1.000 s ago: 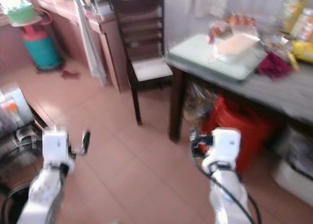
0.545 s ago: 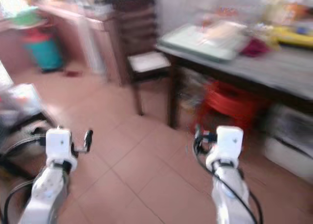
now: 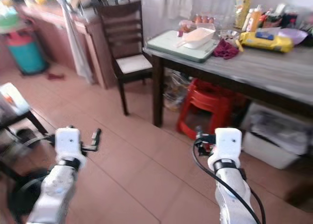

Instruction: Setting the table

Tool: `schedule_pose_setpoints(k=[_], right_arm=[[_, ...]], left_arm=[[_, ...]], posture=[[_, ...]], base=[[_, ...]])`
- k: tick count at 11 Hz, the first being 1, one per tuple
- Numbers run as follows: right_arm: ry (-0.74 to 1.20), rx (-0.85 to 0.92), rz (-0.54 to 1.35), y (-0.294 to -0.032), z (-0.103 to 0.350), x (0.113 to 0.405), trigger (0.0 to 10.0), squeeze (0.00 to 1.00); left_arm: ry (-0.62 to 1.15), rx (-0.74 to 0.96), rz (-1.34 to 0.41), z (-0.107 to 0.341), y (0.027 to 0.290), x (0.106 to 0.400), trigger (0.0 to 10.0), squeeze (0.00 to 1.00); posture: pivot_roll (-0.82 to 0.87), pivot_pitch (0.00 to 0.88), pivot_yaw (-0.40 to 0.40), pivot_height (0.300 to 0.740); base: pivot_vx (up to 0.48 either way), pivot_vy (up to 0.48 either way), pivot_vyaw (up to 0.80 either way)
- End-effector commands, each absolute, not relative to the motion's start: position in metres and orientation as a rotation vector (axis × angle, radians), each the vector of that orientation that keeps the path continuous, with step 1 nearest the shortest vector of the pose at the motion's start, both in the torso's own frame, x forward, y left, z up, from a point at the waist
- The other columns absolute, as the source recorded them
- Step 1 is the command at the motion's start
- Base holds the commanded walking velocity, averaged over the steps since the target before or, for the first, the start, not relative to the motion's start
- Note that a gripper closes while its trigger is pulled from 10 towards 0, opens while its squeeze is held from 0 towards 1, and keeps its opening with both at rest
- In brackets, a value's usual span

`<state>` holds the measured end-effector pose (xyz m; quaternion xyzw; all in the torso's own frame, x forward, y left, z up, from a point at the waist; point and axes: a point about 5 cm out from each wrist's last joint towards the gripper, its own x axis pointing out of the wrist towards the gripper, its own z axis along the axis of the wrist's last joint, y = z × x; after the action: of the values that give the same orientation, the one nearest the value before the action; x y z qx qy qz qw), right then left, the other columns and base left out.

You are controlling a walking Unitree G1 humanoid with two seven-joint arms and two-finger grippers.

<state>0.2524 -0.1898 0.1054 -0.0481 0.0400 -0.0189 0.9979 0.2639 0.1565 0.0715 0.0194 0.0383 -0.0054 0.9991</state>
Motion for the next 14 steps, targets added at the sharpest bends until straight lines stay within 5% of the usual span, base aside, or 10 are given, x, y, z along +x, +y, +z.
schedule_pose_setpoints(k=[1,6,14], right_arm=[[0.058,-0.108,0.007,-0.185,0.114,0.256,10.0,0.0],[0.052,-0.106,0.034,-0.176,0.115,0.265,10.0,0.0],[0.029,-0.052,0.013,-0.171,0.12,0.273,10.0,0.0]], left_arm=[[0.071,0.028,-0.001,0.072,0.156,0.263,10.0,0.0],[0.07,0.023,-0.033,0.073,0.154,0.264,10.0,0.0],[0.038,0.004,-0.065,0.083,0.151,0.266,10.0,0.0]], posture=[[-0.11,0.013,-0.04,0.74],[-0.08,0.056,-0.027,0.74],[-0.04,0.079,-0.005,0.74]], base=[[0.0,0.0,0.0],[0.0,0.0,0.0],[0.0,0.0,-0.8]])
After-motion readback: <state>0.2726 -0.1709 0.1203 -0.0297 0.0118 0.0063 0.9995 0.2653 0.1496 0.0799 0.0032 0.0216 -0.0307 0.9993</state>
